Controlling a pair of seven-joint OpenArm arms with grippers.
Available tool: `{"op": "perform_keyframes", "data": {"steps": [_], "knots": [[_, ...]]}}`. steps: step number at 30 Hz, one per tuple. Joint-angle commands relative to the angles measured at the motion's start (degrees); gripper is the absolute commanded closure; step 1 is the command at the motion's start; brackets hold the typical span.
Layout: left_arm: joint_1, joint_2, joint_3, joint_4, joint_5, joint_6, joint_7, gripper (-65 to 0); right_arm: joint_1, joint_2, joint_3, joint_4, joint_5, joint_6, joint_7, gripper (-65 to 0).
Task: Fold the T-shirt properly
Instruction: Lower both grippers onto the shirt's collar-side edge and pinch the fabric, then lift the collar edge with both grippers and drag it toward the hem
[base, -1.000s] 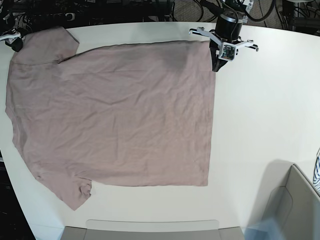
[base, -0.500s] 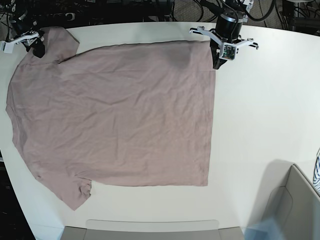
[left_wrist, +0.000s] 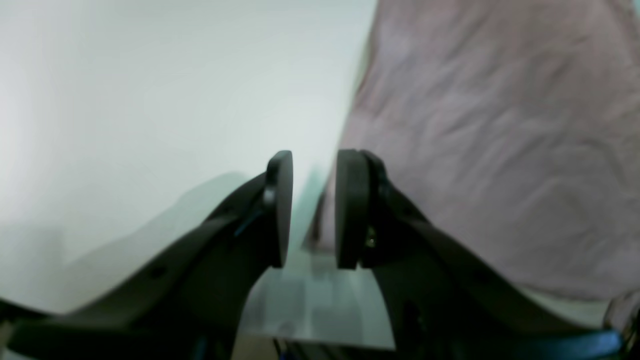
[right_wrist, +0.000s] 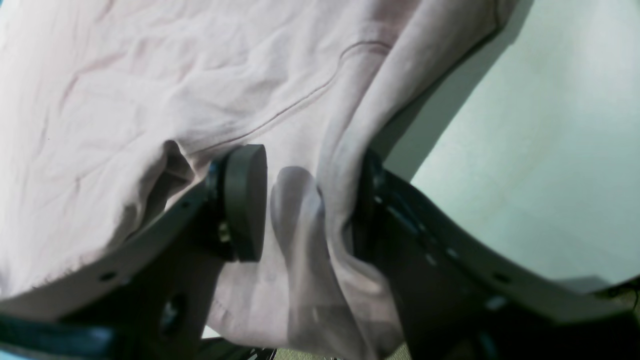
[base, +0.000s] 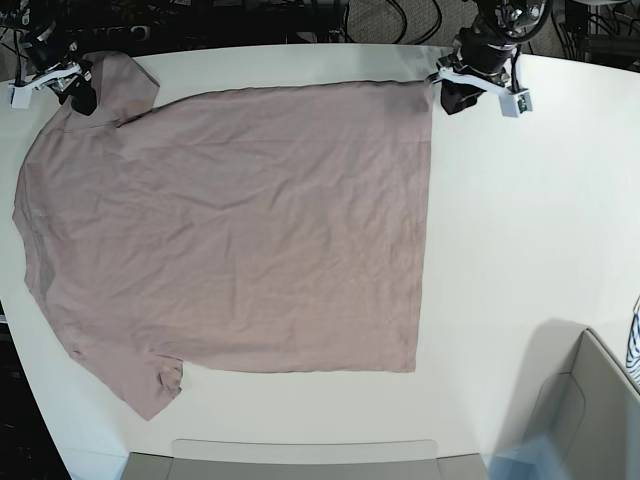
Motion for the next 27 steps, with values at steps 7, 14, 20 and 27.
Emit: {"op": "perform_keyframes", "data": {"steps": [7, 14, 20, 27], "knots": [[-0.83, -0.21, -0.01, -4.06, -0.64, -2.51, -0.13, -16.3, -0.86, 1.28, -0.05, -0.05, -2.54, -1.55, -3.01, -26.1], [-0.83, -0.12, 0.95, -9.25, -0.64, -9.46, -0.04, -16.3, -0.42, 1.28, -0.05, 0.21, -2.63, -1.55, -3.1, -26.1], [-2.59, -0.12, 4.29, -9.42, -0.47, -9.46, -0.04, -15.9, 0.29, 1.28, -0.14, 0.39, -2.63, -1.55, -3.28, -23.9], [-3.82, -0.12, 2.27, -9.42, -0.55, -9.28, 0.05, 0.0, 0.99, 2.42, -0.14, 2.68, -2.8, -1.55, -3.1, 0.0]]}}
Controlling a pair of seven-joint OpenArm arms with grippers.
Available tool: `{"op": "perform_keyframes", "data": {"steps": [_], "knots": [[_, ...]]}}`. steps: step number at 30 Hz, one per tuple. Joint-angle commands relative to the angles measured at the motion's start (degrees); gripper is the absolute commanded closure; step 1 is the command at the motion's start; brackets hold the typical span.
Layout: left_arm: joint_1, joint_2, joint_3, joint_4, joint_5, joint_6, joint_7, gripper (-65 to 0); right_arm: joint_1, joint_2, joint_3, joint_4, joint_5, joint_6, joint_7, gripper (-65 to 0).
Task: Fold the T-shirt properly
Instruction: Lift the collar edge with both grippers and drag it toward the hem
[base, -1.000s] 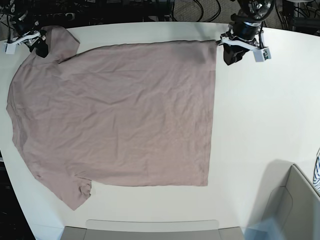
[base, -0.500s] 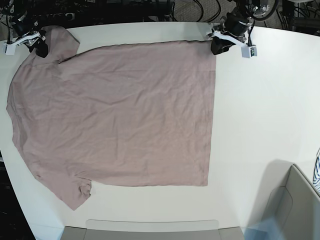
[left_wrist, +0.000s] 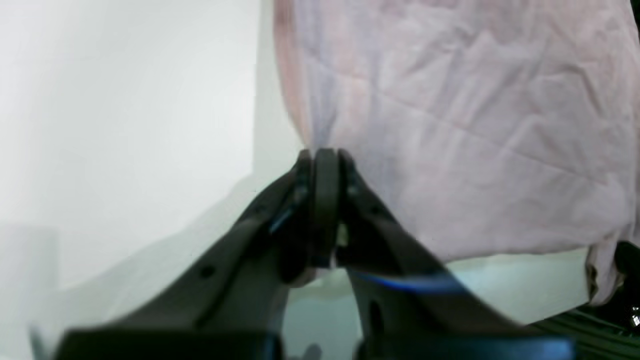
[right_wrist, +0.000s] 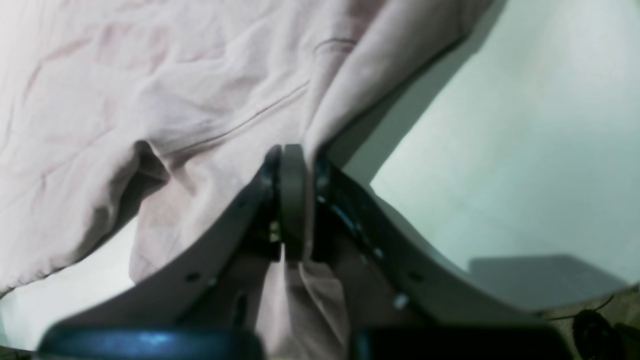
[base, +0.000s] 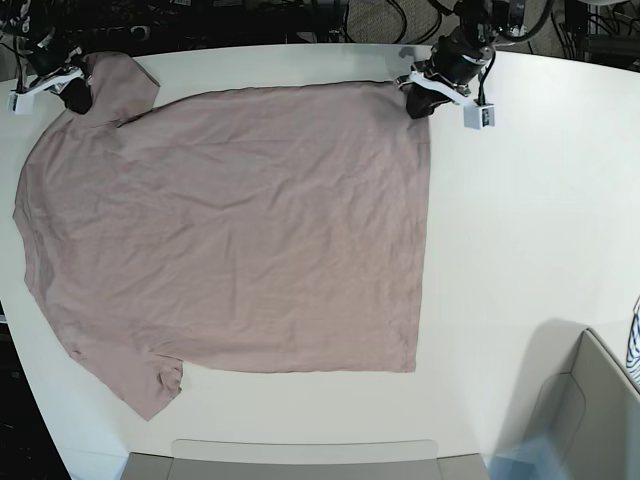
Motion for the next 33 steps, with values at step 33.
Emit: {"op": "perform_keyframes", "data": {"steps": [33], "knots": [[-5.05, 0.3, -24.77, 14.17, 0.17, 0.42, 24.84, 0.0, -1.11, -4.63, 4.01, 27.57, -15.26, -0.17, -6.68, 0.0]]}}
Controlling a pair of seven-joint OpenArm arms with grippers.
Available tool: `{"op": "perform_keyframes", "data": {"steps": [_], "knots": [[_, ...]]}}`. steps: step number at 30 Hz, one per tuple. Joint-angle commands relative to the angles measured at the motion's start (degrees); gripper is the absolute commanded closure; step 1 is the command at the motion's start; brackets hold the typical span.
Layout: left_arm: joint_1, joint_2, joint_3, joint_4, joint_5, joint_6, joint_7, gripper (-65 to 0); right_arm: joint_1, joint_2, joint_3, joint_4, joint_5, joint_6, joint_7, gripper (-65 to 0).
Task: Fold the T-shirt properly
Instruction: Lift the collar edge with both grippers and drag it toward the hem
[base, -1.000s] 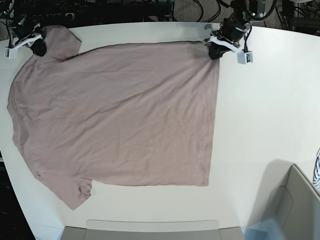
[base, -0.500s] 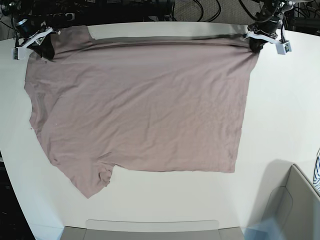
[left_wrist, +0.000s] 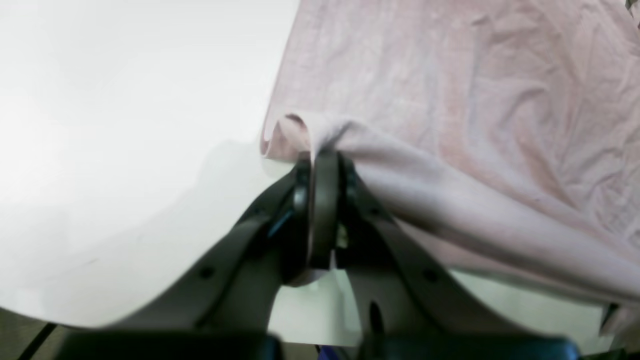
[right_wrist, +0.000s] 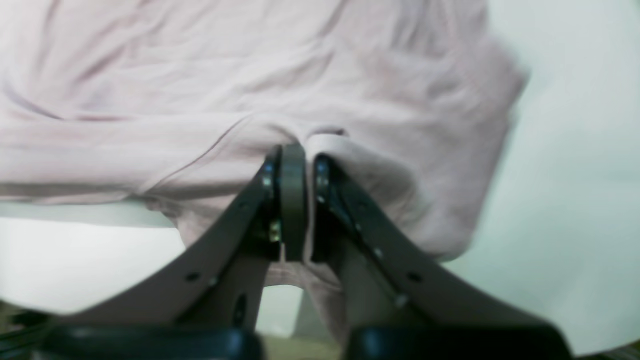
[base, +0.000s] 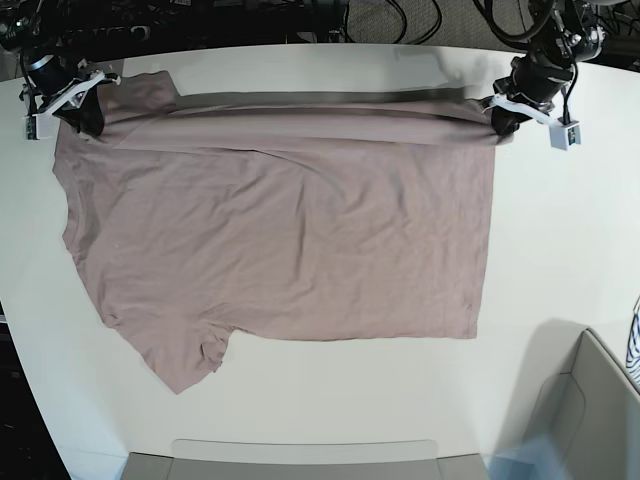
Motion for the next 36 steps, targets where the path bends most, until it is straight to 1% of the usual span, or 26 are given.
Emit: {"op": "perform_keyframes", "data": {"steps": [1, 3, 6, 9, 11, 18, 22, 28, 33, 36], "knots": [[-1.23, -0.49, -0.46, 0.88, 0.17, 0.14, 0.02, 0.0, 1.08, 0.75, 0.47, 0.88, -0.99, -0.04, 1.5, 0.0], [-4.13, -0.49, -0.55, 0.7, 0.26, 0.23, 1.6, 0.0, 3.28, 0.75, 0.2, 0.61, -3.28, -0.04, 0.44, 0.0], [-7.47, -0.66, -0.55, -0.7, 0.34, 0.23, 3.18, 0.0, 6.44, 0.75, -0.67, 0.61, -4.86, -0.04, -3.43, 0.0], [-10.37, -0.84, -0.55, -3.16, 0.34, 0.23, 3.62, 0.0, 9.61, 0.75, -1.03, 0.61, -6.62, 0.05, -5.8, 0.0], [-11.78, -0.84, -0.38, -4.57, 0.34, 0.23, 3.62, 0.0, 11.28, 0.75, -2.7, 0.53, -8.38, 0.05, -6.5, 0.0], [-16.0, -1.01, -0.2, -10.2, 0.34, 0.23, 3.62, 0.0, 16.11, 0.66, -9.91, -0.7, -16.2, 0.05, -6.59, 0.0], [-19.25, -1.1, -0.11, -12.22, 0.34, 0.23, 3.62, 0.0, 20.07, -0.04, -10.96, -3.96, -18.4, 0.05, -6.59, 0.0], [-23.12, -1.28, -0.11, -15.47, 0.43, 0.23, 3.62, 0.0, 24.9, 0.4, -12.54, -8.26, -19.1, 0.05, -6.59, 0.0], [-26.29, -3.83, 3.41, -19.16, 0.43, 0.31, 3.18, 0.0, 28.86, 0.4, -12.63, -11.96, -19.19, 0.05, -6.68, 0.0], [-28.13, -4.27, 4.02, -21.27, 0.43, 0.31, 3.09, 0.0, 31.23, 0.4, -13.42, -14.68, -20.77, 0.05, -6.68, 0.0]]}}
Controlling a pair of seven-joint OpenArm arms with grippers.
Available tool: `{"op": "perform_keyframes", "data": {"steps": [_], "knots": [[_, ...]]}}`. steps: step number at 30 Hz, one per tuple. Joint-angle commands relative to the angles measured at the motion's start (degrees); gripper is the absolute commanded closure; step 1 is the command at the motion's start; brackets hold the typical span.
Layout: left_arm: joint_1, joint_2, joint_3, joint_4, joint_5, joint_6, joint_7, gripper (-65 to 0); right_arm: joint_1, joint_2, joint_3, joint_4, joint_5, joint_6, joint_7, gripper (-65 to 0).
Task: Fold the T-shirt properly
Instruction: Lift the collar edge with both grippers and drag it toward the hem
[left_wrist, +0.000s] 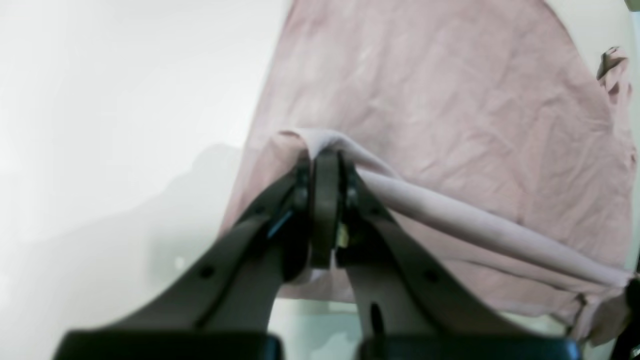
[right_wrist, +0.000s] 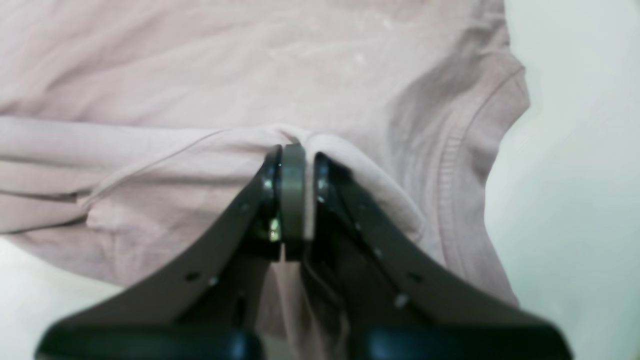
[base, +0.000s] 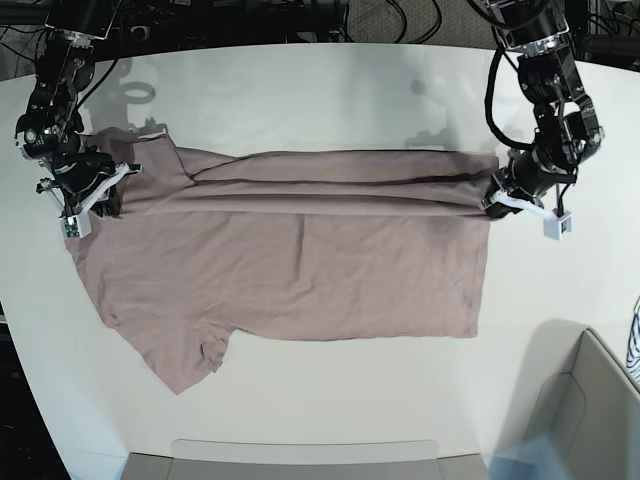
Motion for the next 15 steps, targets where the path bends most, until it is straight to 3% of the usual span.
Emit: {"op": "perform_keyframes", "data": {"steps": [1, 15], "knots": [[-1.32, -0.92, -0.04, 0.21, -0.57, 0.01, -0.75, 0.0, 1.51, 1.12, -0.71, 0.33, -0.6, -0.17, 1.41, 0.0], [-6.77, -0.92, 0.04, -7.35, -0.57, 0.01, -0.84, 0.0, 13.12, 0.77, -6.42, -9.16, -7.2, -0.17, 1.67, 0.0]]}}
